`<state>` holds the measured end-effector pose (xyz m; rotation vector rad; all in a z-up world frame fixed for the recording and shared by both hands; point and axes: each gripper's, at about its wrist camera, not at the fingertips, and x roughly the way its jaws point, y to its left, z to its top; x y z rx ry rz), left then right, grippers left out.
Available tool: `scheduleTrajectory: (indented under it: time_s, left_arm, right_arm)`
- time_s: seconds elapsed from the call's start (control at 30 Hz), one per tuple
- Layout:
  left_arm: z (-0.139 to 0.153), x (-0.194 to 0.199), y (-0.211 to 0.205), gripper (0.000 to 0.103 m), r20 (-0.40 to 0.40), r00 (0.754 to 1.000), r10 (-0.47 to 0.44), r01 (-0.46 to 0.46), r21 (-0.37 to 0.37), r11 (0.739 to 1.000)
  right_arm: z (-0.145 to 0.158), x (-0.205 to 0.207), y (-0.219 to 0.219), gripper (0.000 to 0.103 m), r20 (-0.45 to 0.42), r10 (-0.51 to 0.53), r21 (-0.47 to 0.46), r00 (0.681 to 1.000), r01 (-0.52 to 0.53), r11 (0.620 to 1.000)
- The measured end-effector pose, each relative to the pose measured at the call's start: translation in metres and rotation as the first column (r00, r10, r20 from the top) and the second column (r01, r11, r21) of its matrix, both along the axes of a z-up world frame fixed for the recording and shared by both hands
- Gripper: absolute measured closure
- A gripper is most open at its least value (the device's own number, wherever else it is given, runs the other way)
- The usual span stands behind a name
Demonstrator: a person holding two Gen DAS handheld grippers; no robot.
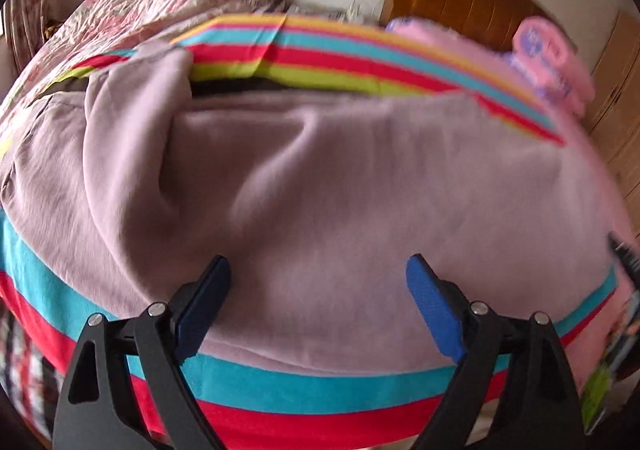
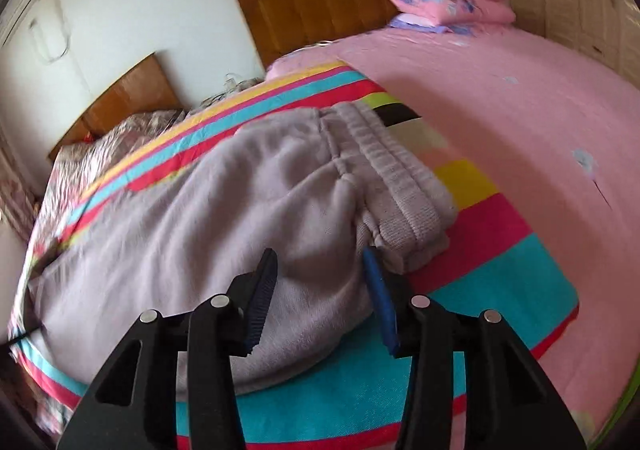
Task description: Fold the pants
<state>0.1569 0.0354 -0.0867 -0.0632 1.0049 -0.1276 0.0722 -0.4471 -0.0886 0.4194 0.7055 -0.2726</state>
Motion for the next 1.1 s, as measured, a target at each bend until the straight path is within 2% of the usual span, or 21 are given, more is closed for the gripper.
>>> scheduleTrajectory:
  time_s: [0.07, 0.13, 0.27, 0.37, 0.47, 0.57, 0.63, 0.7, 0.77, 0.8, 0.87, 0.97, 1.03, 1.1]
  left_arm:
    - [-0.001, 0.0, 0.001, 0.013, 0.009, 1.0, 0.002, -0.002, -0.012, 1.0]
    - [0.005, 0.002, 0.001, 0.01, 0.031, 0.999, -0.007, 0.008, -0.044, 0.999]
    - [0.023, -0.001, 0.007, 0.008, 0.099, 0.995, -0.028, 0.035, -0.078, 0.996]
    - [0.041, -0.011, 0.037, 0.004, 0.175, 0.984, 0.026, -0.003, -0.13, 0.992]
    - [0.05, -0.007, 0.102, 0.004, 0.19, 0.966, 0.175, -0.138, -0.197, 0.971]
    - [0.051, 0.013, 0.185, 0.005, 0.145, 0.921, 0.361, -0.314, -0.269, 0.911]
    - [0.05, 0.039, 0.223, 0.007, 0.126, 0.905, 0.407, -0.369, -0.243, 0.897]
    - [0.042, 0.075, 0.254, 0.016, 0.068, 0.904, 0.422, -0.393, -0.261, 0.882]
    - [0.034, 0.104, 0.275, 0.016, 0.019, 0.909, 0.417, -0.389, -0.325, 0.862]
    - [0.03, 0.119, 0.283, 0.019, -0.002, 0.908, 0.419, -0.395, -0.343, 0.853]
    - [0.026, 0.146, 0.291, 0.02, -0.007, 0.907, 0.422, -0.401, -0.328, 0.855]
    - [0.022, 0.174, 0.297, 0.02, -0.014, 0.91, 0.415, -0.396, -0.328, 0.858]
    - [0.018, 0.192, 0.296, 0.032, -0.026, 0.914, 0.405, -0.393, -0.305, 0.867]
    - [0.012, 0.204, 0.292, 0.051, -0.038, 0.924, 0.379, -0.374, -0.279, 0.884]
  right_arm:
    - [0.019, 0.007, 0.021, 0.054, 0.022, 0.019, -0.08, 1.0, -0.018, 0.997]
    - [0.029, 0.019, 0.041, 0.053, 0.026, 0.08, -0.107, 0.996, -0.076, 0.991]
    - [0.05, 0.054, 0.088, 0.052, 0.052, 0.24, -0.084, 0.969, -0.235, 0.968]
    - [0.054, 0.09, 0.139, 0.052, 0.028, 0.397, -0.096, 0.917, -0.393, 0.915]
    - [0.063, 0.123, 0.207, 0.052, 0.022, 0.556, -0.132, 0.831, -0.549, 0.825]
    - [0.07, 0.144, 0.258, 0.052, 0.03, 0.64, -0.138, 0.768, -0.631, 0.764]
    - [0.073, 0.153, 0.297, 0.052, 0.038, 0.687, -0.127, 0.726, -0.678, 0.724]
    - [0.071, 0.157, 0.332, 0.052, 0.04, 0.732, -0.114, 0.681, -0.724, 0.68]
    - [0.07, 0.148, 0.354, 0.052, 0.027, 0.758, -0.108, 0.652, -0.752, 0.65]
    - [0.067, 0.145, 0.365, 0.052, 0.009, 0.776, -0.1, 0.63, -0.772, 0.628]
    - [0.06, 0.143, 0.37, 0.052, -0.02, 0.786, -0.093, 0.618, -0.784, 0.614]
    - [0.048, 0.142, 0.367, 0.051, -0.057, 0.77, -0.059, 0.636, -0.772, 0.633]
    - [0.042, 0.145, 0.365, 0.051, -0.069, 0.759, -0.042, 0.648, -0.762, 0.646]
    - [0.038, 0.147, 0.359, 0.051, -0.079, 0.751, -0.028, 0.656, -0.754, 0.656]
